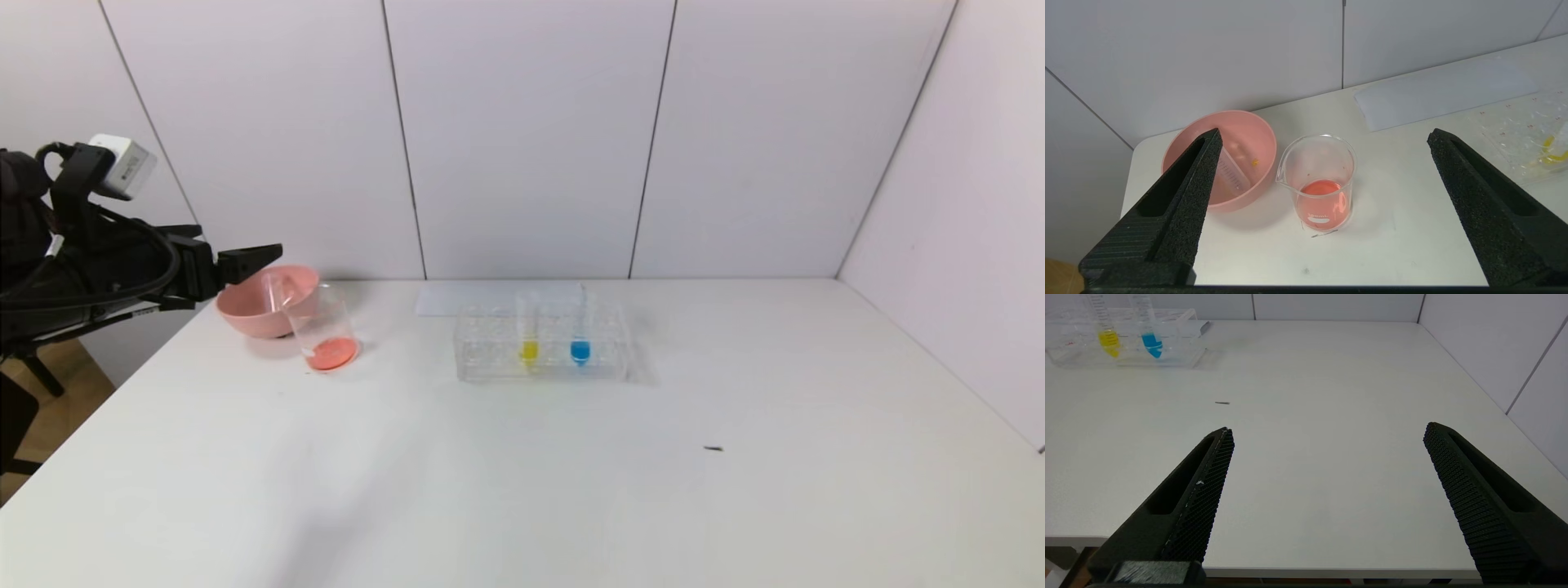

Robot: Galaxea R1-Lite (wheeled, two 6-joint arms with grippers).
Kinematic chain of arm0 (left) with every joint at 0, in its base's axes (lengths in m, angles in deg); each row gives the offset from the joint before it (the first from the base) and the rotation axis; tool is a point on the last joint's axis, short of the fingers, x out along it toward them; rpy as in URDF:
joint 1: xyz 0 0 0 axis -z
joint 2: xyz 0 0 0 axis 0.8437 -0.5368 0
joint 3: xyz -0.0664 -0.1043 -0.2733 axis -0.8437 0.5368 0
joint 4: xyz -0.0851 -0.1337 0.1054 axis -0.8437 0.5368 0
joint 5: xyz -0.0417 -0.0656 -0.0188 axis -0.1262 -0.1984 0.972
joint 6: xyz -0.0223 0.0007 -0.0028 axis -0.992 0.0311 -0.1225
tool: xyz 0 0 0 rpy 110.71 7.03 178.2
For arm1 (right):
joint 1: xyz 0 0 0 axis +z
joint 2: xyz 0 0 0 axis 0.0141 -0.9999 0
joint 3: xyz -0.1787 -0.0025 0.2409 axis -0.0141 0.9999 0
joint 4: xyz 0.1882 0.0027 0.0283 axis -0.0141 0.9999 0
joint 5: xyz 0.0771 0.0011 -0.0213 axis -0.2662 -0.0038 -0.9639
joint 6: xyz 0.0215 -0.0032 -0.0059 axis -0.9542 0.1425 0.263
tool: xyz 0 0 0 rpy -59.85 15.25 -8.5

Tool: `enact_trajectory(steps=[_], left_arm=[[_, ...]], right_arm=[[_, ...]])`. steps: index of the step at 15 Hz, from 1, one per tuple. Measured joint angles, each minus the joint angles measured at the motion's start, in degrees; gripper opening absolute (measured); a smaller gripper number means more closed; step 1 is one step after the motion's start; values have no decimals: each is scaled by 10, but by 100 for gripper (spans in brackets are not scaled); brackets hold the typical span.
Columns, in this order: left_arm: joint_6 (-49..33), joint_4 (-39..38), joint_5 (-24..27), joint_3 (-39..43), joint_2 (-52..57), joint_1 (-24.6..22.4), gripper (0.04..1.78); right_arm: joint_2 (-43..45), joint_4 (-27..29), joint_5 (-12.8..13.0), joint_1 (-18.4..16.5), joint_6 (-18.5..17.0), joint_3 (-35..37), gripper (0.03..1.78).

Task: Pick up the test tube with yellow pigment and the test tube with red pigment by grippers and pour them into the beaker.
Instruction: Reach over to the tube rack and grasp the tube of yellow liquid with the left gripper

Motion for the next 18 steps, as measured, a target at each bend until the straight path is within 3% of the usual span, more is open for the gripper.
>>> enact_trajectory(steps=[9,18], left_arm=[[25,7,-1,98,116,30,176],[15,93,5,113,188,95,176]], right_arm=[[0,0,0,0,0,0,170],[0,0,0,0,0,0,170]])
